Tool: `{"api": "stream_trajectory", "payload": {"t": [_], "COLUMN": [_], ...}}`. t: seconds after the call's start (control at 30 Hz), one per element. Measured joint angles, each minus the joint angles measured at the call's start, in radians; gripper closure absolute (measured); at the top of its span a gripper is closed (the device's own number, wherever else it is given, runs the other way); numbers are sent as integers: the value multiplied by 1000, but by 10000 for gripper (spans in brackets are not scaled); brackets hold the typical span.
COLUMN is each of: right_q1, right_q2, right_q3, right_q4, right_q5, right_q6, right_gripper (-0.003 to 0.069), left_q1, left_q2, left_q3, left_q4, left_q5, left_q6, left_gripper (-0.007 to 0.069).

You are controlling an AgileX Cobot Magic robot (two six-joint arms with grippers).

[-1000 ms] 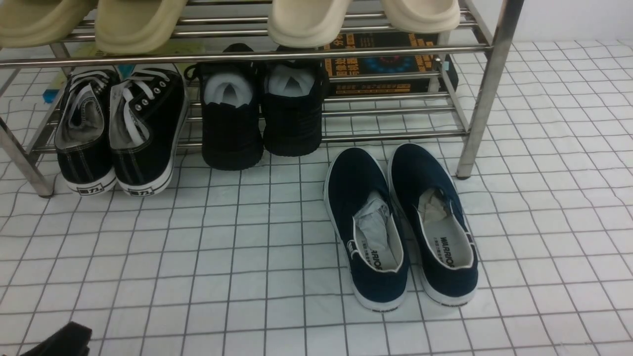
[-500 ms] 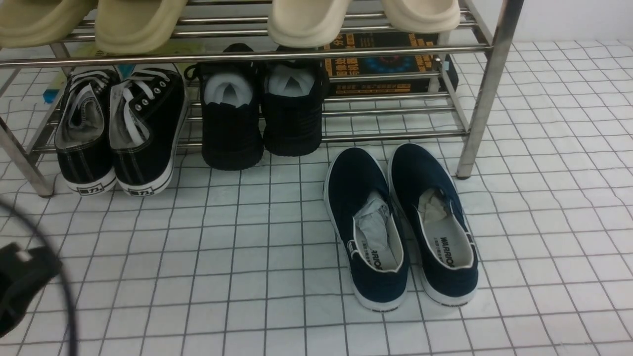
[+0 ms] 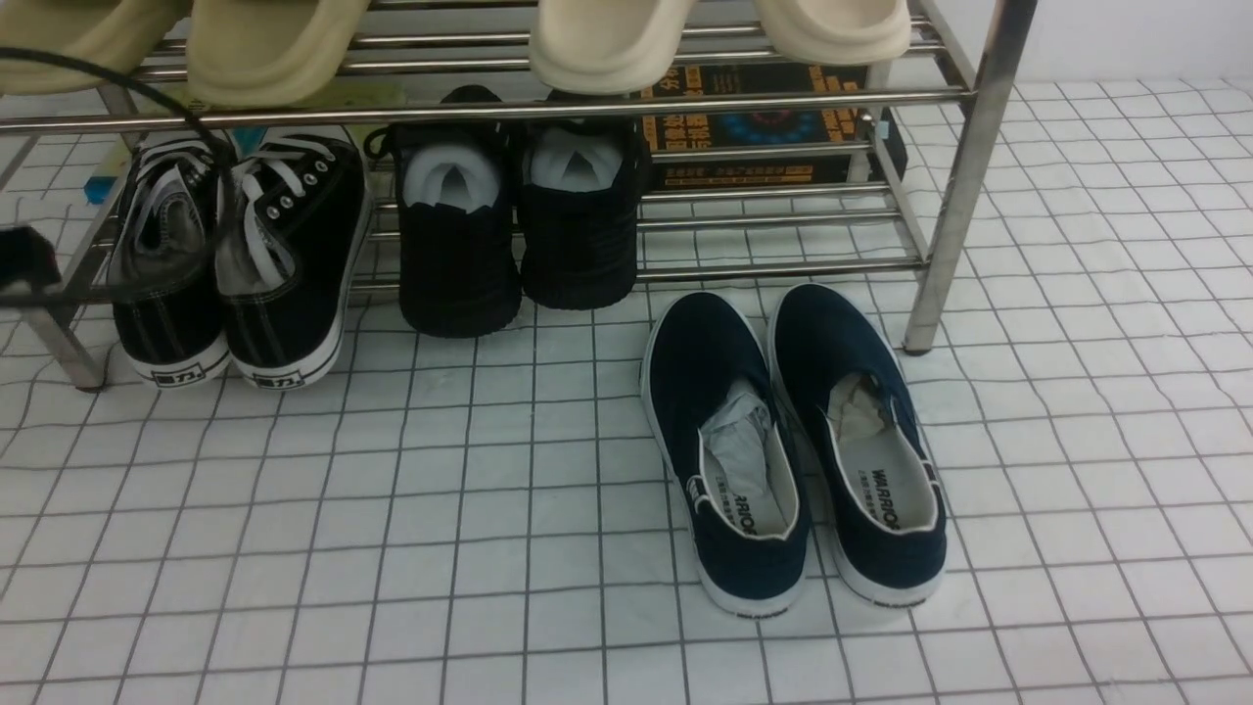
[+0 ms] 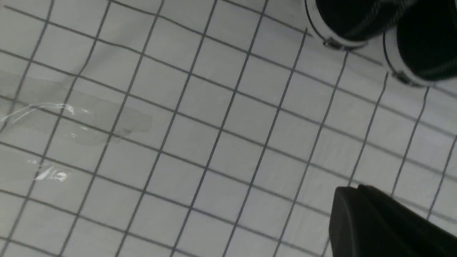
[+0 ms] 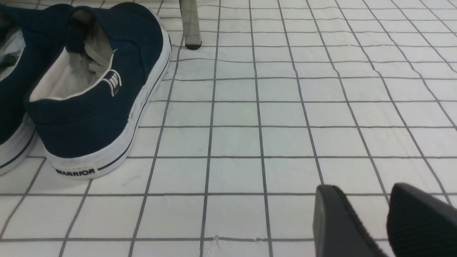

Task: Take the shoes off the shelf with your hand from the white checkered tablecloth.
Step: 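Grasp the leftmost shoe on the bottom shelf of the shoe rack with the left gripper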

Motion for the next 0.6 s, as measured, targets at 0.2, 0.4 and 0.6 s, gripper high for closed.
{"api": "stream_trajectory", "payload": {"t": [0.2, 0.4, 0.6], "right_q1": [0, 0, 0], "right_q2": [0, 0, 0], "right_q3": [0, 0, 0], "right_q4": [0, 0, 0], "right_q5": [0, 0, 0], "right_q6": [0, 0, 0], "right_gripper": [420, 420, 420], "left_q1": [87, 87, 87], "left_q2": [123, 216, 303], "left_q3": [-31, -31, -31], "left_q4": [-263, -318, -329], "left_q5": [-160, -294, -411], "left_q6": [3, 15, 15], "left_gripper": [596, 482, 251]}}
